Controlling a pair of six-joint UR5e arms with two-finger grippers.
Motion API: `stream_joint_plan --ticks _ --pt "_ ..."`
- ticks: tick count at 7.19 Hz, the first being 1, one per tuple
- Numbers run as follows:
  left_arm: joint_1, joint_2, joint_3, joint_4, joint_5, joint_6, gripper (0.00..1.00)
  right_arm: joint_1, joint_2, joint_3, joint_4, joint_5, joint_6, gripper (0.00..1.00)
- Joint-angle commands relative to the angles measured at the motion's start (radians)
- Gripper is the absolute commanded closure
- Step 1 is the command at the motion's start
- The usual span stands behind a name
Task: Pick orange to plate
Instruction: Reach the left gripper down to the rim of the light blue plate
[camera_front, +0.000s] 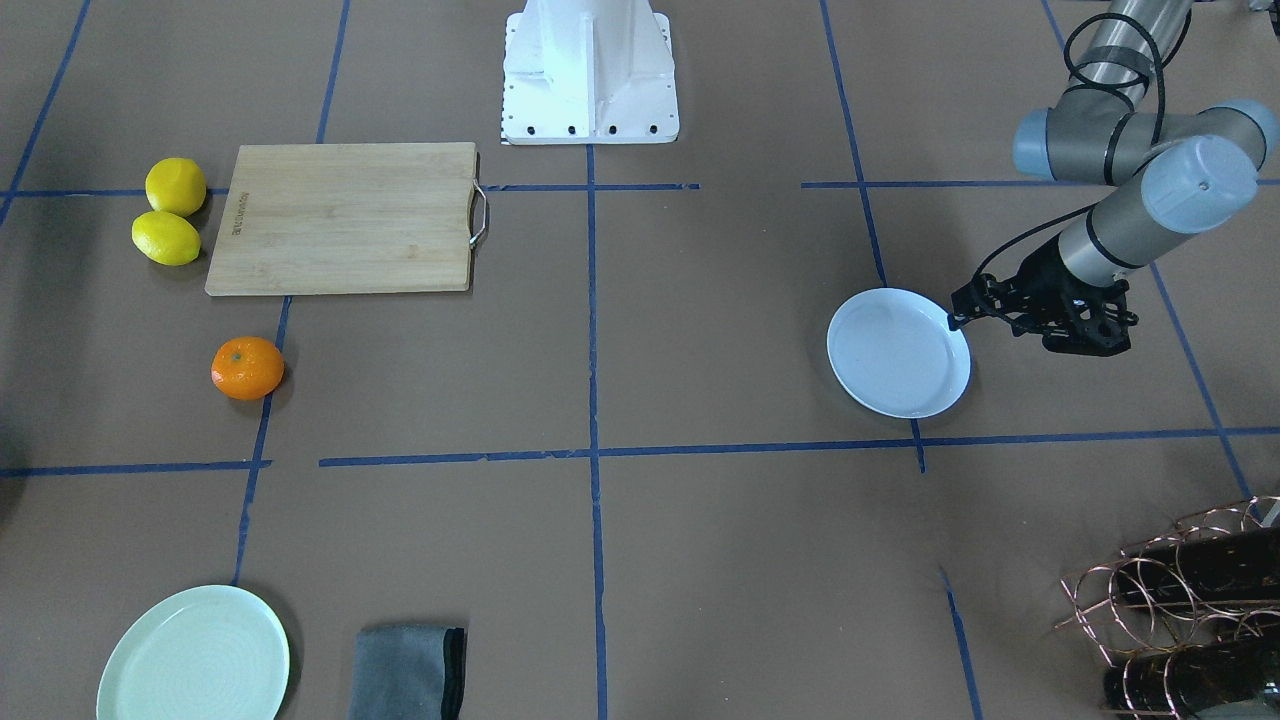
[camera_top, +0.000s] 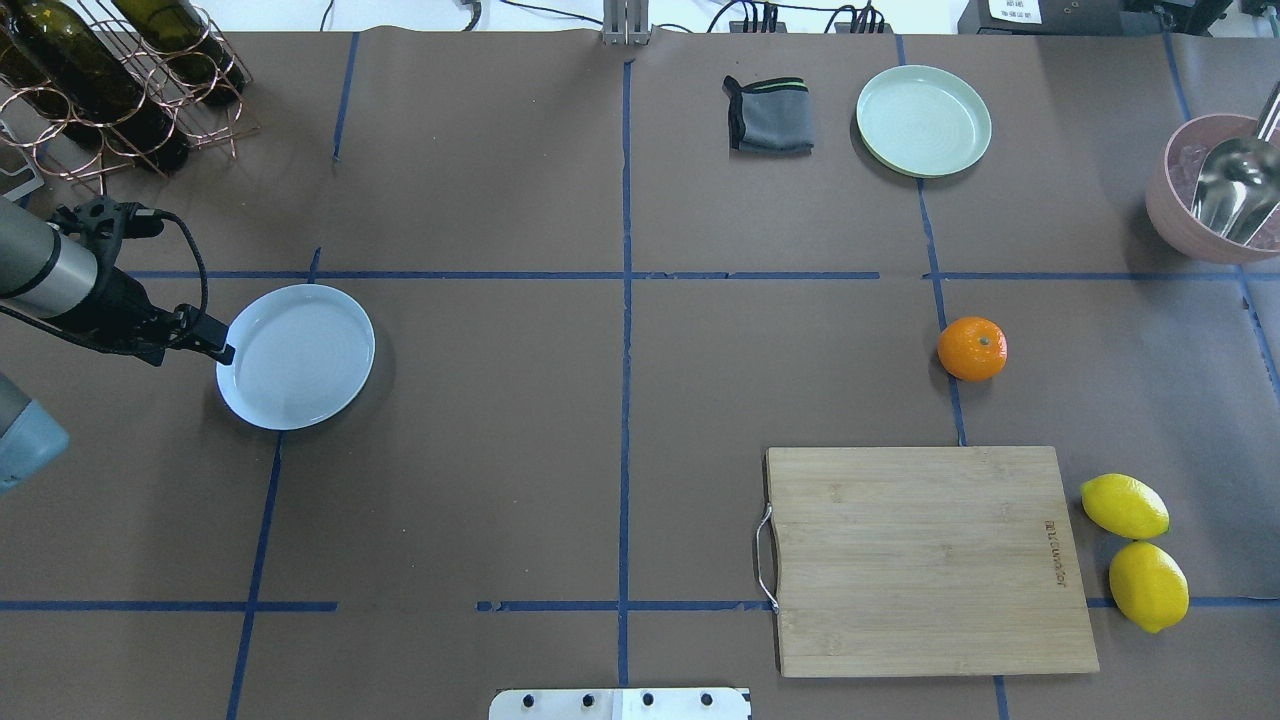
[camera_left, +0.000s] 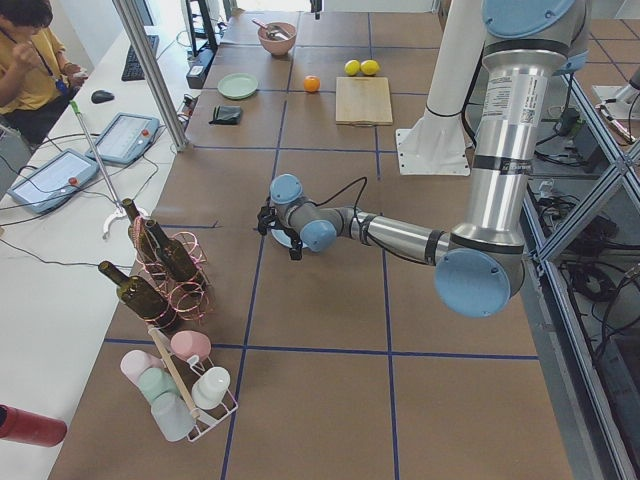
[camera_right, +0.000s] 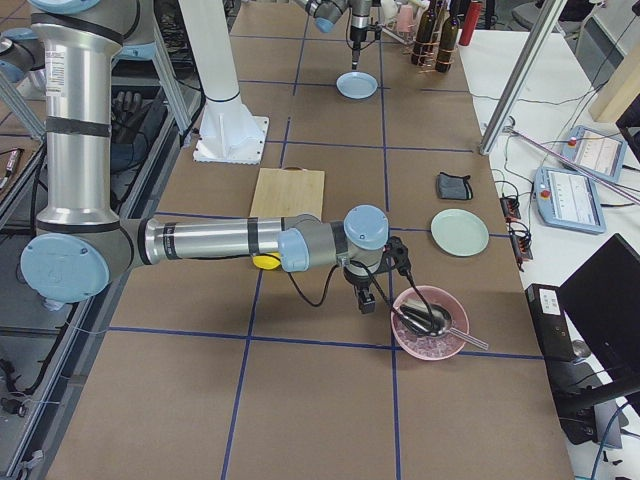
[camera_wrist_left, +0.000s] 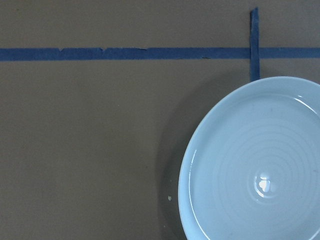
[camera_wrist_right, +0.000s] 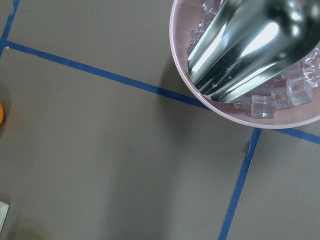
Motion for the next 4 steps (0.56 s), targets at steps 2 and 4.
stream_joint_plan --ticks 2,4 --pt "0.014 -0.039 0.054 -0.001 0.017 -0.013 0.41 -0.001 -0.003 -0.006 -0.003 0.001 -0.003 0.0" --pt "0.015 -0.048 0.057 -0.001 0.017 -0.014 0.78 -0.001 -0.003 -0.01 -0.001 0.01 0.001 0.0"
